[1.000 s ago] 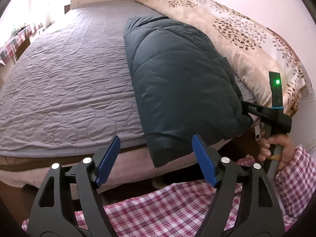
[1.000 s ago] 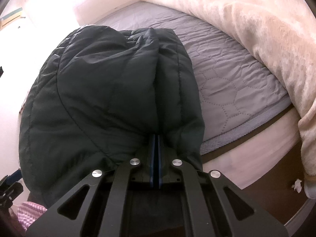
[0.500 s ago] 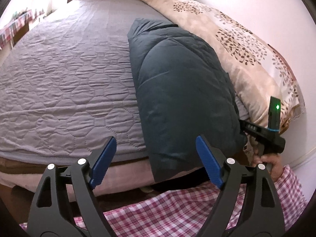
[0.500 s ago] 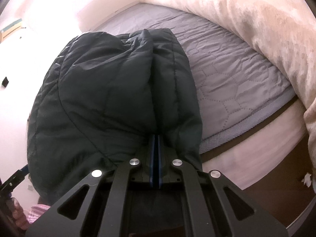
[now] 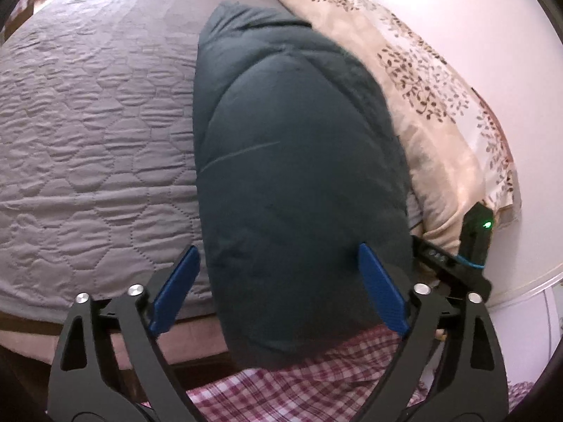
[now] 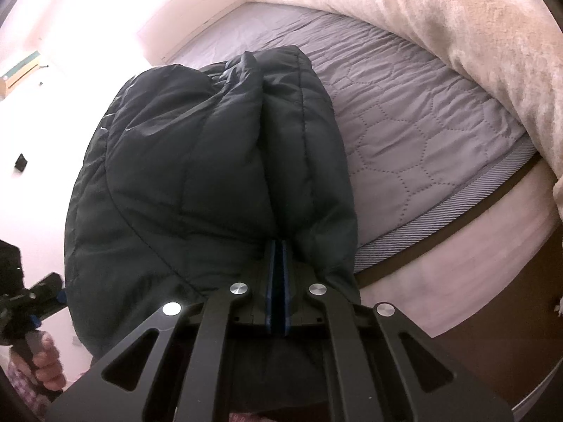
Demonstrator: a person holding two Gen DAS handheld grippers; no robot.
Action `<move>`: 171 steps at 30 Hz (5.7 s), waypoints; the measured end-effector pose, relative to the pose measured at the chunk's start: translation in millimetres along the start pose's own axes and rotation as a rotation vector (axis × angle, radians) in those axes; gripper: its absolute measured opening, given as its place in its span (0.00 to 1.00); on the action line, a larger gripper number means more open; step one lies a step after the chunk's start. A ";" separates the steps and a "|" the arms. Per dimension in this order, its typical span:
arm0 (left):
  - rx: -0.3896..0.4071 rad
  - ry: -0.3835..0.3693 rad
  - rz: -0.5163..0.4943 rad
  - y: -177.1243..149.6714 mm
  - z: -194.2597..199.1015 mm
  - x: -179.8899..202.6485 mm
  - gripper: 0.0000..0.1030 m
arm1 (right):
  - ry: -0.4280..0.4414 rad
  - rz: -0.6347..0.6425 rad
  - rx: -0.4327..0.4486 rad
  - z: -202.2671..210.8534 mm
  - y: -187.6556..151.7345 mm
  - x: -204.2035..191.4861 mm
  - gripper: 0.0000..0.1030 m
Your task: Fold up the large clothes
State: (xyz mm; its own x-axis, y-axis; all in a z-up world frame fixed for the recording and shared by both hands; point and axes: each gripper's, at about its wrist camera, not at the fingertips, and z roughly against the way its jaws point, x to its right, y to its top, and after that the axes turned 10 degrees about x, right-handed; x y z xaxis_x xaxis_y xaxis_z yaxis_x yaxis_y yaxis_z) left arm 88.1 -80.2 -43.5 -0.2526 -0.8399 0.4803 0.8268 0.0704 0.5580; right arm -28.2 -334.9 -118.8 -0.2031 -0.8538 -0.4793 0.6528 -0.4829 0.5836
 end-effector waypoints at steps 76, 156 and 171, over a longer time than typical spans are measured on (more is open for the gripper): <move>0.133 0.058 -0.087 29.1 11.6 -26.7 0.60 | 0.373 0.070 -0.111 -64.1 29.3 -55.2 0.39; 0.213 0.485 -0.071 -30.5 110.5 -82.3 0.69 | 0.141 0.495 -0.087 -39.9 -49.3 -208.0 0.00; 0.201 0.488 -0.090 -40.2 109.7 -70.0 0.69 | 0.090 0.486 -0.110 -13.3 -93.2 -202.9 0.00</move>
State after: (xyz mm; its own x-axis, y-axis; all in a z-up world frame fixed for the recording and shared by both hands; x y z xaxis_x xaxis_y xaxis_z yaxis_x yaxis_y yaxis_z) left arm 17.3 34.8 -25.3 -0.0154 -0.9966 0.0804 0.6882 0.0478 0.7239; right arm -38.2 -114.1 -84.6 0.2039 -0.9525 -0.2262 0.7301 -0.0060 0.6833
